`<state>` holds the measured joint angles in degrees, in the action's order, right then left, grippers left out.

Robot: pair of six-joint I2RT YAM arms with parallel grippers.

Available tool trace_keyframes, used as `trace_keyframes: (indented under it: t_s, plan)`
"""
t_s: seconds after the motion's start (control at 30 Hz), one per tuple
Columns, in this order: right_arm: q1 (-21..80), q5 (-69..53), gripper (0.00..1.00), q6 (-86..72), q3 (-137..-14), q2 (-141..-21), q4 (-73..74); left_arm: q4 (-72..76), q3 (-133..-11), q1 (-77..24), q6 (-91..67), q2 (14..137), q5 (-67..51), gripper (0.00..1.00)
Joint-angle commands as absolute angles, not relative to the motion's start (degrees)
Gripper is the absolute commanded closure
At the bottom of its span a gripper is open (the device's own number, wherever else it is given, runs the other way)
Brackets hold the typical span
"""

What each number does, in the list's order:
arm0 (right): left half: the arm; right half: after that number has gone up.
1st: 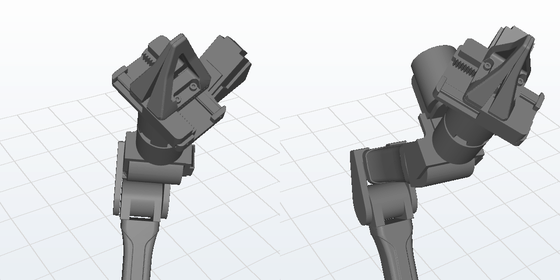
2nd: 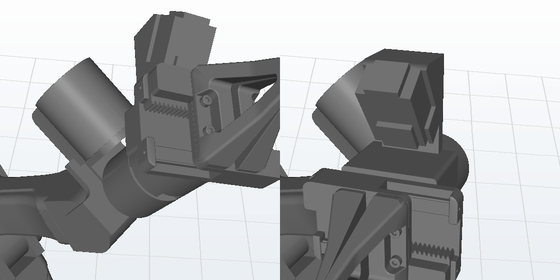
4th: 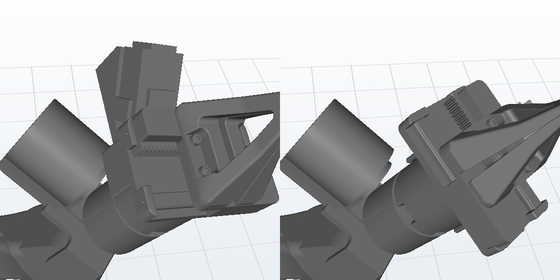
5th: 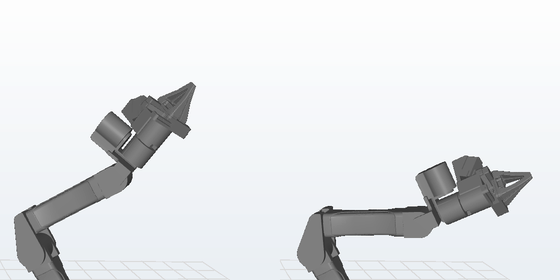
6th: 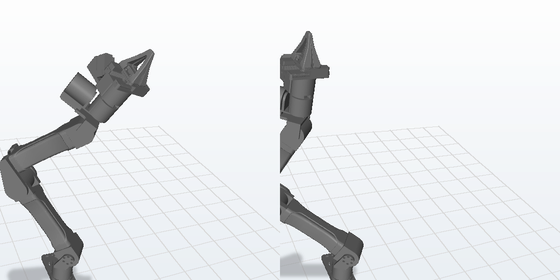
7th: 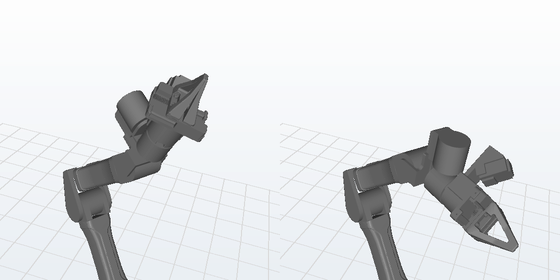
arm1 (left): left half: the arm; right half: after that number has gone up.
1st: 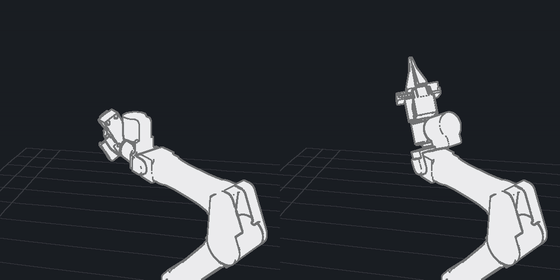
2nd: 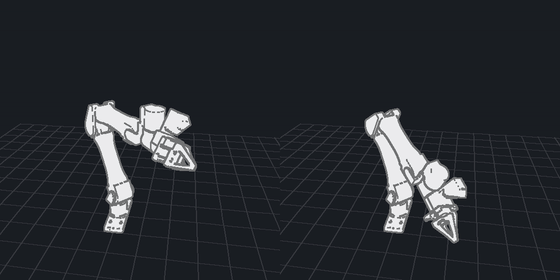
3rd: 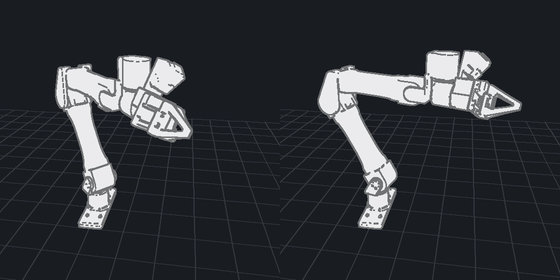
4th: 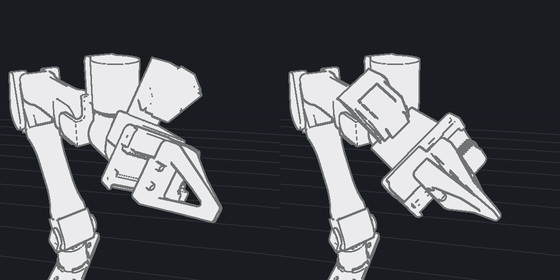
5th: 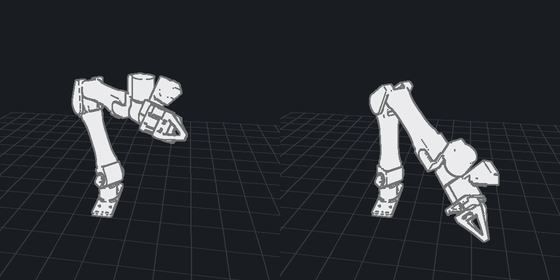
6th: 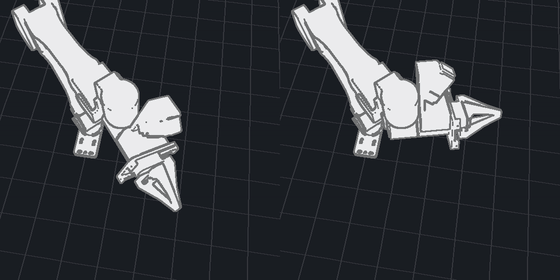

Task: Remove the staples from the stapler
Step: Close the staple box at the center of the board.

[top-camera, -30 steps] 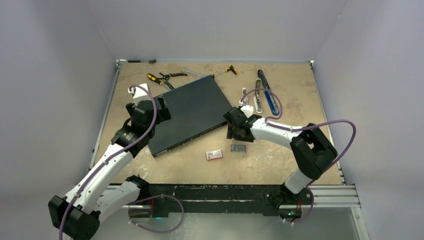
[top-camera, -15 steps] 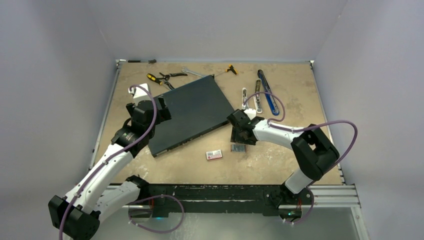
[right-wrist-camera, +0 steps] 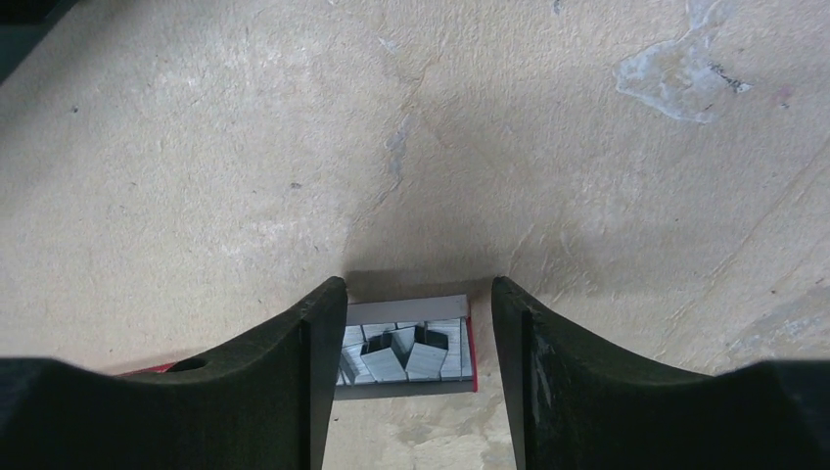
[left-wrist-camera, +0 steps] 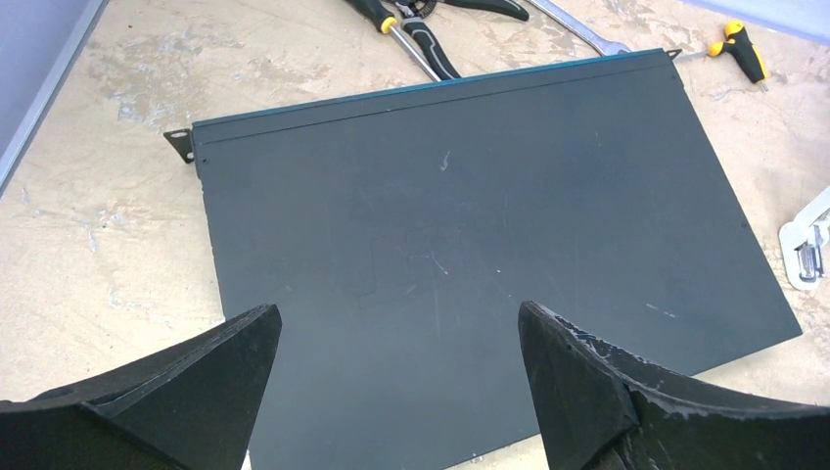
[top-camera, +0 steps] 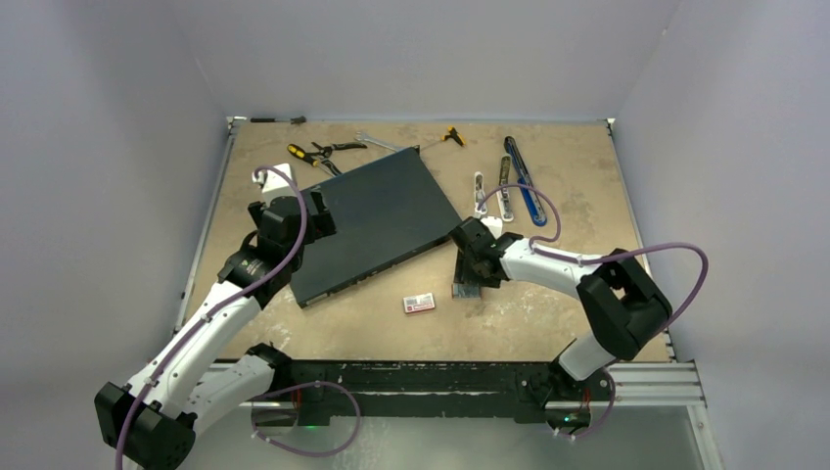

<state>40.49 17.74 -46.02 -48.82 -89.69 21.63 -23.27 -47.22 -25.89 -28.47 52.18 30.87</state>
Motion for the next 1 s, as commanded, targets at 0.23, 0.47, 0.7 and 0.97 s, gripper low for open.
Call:
trace_keyframes:
  t_s: [0.23, 0.47, 0.7, 0.97]
  plan:
    - [40.61, 12.77, 0.42, -45.4, -46.65, -86.98, 20.01, -22.73, -46.52, -25.67, -30.75, 53.81, 20.92, 0.11]
    - [40.84, 11.29, 0.41, -46.8, -45.64, -86.84, 19.32, -24.9, -44.13, -26.87, -36.01, 52.75, 13.67, 0.16]
    - [40.87, 9.65, 0.37, -49.35, -44.96, -86.36, 18.58, -25.14, -41.22, -39.76, -42.8, 54.84, 18.73, 0.18]
    - [41.25, 8.28, 0.37, -50.67, -45.37, -86.26, 18.24, -19.47, -36.54, -44.71, -47.96, 56.07, 15.92, 0.22]
